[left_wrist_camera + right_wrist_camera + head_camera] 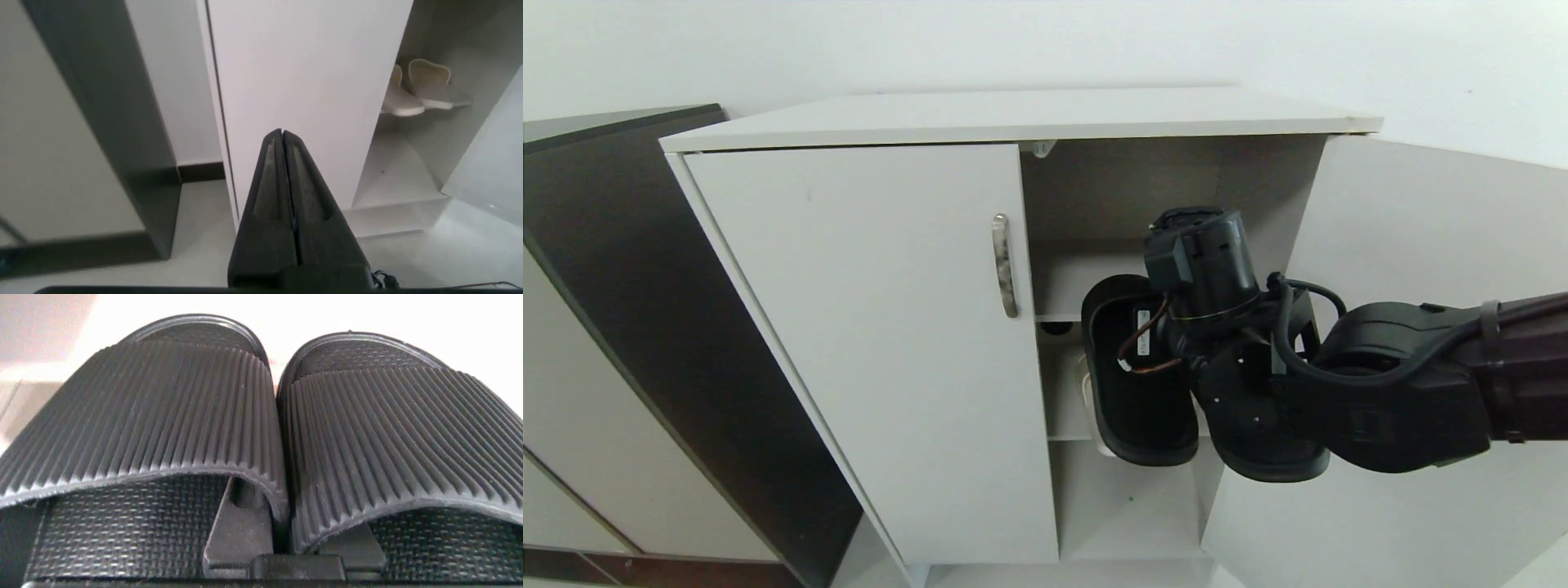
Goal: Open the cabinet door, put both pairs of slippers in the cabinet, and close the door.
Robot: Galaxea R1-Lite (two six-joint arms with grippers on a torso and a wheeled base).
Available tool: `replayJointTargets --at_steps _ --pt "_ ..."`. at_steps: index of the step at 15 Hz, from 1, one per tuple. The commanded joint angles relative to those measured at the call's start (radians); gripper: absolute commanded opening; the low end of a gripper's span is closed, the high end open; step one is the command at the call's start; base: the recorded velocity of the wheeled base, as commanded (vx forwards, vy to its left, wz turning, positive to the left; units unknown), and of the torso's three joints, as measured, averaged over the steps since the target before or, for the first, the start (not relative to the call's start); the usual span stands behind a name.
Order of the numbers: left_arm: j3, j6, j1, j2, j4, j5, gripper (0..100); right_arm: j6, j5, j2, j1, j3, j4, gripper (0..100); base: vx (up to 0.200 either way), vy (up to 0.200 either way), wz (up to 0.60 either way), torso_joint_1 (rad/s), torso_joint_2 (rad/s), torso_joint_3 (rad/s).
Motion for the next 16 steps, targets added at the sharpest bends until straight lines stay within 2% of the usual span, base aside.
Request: replayJointTargets --at_steps 1,5,12,16 --pt "0.000 0.000 0.000 0.000 0.000 0.000 0 0.000 0.000 0.005 -0.007 0.000 0.000 0 0.200 0.000 0.00 0.007 0.00 -0.002" --pt "0.000 0.000 0.000 0.000 0.000 0.000 0 -0.002 0.002 0.013 -0.007 -0.002 0.000 0 0.200 0.000 0.00 0.004 0.00 0.007" --pt "0.000 0.000 0.000 0.001 0.000 0.000 0 -0.031 0.014 0.089 -0.040 -0.039 -0.066 0 0.000 0.000 0.00 0.000 0.00 0.000" --pt "0.000 0.000 0.000 0.000 0.000 0.000 0 -0.066 0.082 0.152 -0.097 -0.140 -0.083 0 0.000 0.000 0.00 0.000 0.00 0.000"
